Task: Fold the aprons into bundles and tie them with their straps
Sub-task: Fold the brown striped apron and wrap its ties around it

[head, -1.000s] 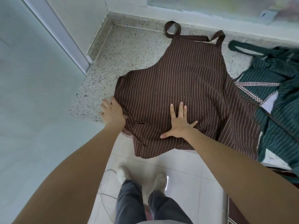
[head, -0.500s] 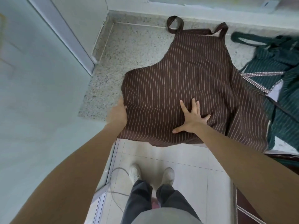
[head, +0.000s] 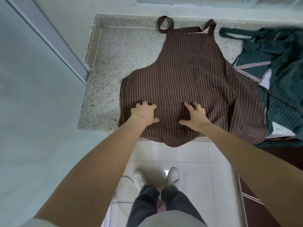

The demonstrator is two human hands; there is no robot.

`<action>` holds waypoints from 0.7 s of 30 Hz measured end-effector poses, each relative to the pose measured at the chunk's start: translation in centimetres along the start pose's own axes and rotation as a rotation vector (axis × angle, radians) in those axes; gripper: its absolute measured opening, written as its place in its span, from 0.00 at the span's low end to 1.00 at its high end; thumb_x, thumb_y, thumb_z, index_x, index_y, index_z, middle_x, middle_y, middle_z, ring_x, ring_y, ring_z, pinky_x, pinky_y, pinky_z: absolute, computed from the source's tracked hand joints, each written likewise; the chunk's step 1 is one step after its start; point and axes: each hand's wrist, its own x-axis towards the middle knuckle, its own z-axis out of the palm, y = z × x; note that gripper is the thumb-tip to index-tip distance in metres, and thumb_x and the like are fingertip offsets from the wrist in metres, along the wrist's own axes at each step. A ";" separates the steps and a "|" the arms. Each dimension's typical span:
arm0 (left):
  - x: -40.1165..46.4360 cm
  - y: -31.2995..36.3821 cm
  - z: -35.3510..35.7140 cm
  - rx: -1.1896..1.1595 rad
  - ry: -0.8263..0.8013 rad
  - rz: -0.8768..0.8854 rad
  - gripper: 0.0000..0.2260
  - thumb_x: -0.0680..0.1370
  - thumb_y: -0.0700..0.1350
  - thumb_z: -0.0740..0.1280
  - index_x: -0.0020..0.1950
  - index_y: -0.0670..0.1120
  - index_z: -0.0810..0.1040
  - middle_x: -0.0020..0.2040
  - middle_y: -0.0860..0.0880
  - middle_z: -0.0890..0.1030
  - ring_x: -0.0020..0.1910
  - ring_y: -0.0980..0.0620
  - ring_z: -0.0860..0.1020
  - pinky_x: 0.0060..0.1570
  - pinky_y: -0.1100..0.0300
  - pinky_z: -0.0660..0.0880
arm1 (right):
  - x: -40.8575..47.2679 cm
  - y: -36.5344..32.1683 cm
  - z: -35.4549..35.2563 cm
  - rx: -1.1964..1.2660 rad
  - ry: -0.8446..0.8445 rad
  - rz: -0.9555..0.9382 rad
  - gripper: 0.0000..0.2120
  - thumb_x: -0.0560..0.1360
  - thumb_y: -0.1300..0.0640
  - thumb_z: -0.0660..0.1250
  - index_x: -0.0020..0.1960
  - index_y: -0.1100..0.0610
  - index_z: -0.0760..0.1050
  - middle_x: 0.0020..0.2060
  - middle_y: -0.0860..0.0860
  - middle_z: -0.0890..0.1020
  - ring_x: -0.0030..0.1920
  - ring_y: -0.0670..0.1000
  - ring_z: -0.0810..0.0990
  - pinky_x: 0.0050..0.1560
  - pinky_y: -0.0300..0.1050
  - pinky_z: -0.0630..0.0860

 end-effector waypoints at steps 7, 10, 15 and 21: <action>1.8 6.2 -2.5 0.053 0.145 0.091 0.25 0.78 0.53 0.62 0.72 0.45 0.62 0.70 0.41 0.64 0.69 0.38 0.62 0.66 0.37 0.60 | -1.7 4.1 -1.4 0.174 0.276 0.103 0.24 0.79 0.59 0.60 0.73 0.56 0.60 0.72 0.55 0.59 0.72 0.58 0.57 0.69 0.53 0.62; 3.0 10.5 -3.2 -0.014 0.112 0.230 0.27 0.78 0.52 0.64 0.74 0.46 0.59 0.73 0.42 0.59 0.72 0.38 0.58 0.67 0.35 0.58 | -2.4 7.5 -3.1 0.232 0.406 0.202 0.22 0.79 0.60 0.60 0.72 0.57 0.62 0.73 0.56 0.57 0.71 0.60 0.57 0.69 0.54 0.61; 5.2 16.5 -2.8 0.009 -0.053 0.204 0.47 0.69 0.57 0.74 0.77 0.56 0.44 0.76 0.42 0.42 0.74 0.33 0.41 0.66 0.27 0.47 | -2.2 14.2 -5.1 0.180 0.329 0.333 0.20 0.81 0.61 0.52 0.73 0.58 0.61 0.75 0.57 0.53 0.71 0.63 0.59 0.70 0.56 0.61; 6.7 18.3 -1.0 0.103 -0.136 0.113 0.57 0.64 0.53 0.78 0.75 0.59 0.35 0.74 0.44 0.29 0.72 0.32 0.34 0.66 0.27 0.48 | -1.2 19.9 -7.3 0.149 0.205 0.436 0.27 0.79 0.53 0.60 0.75 0.58 0.55 0.72 0.61 0.59 0.71 0.64 0.60 0.69 0.56 0.60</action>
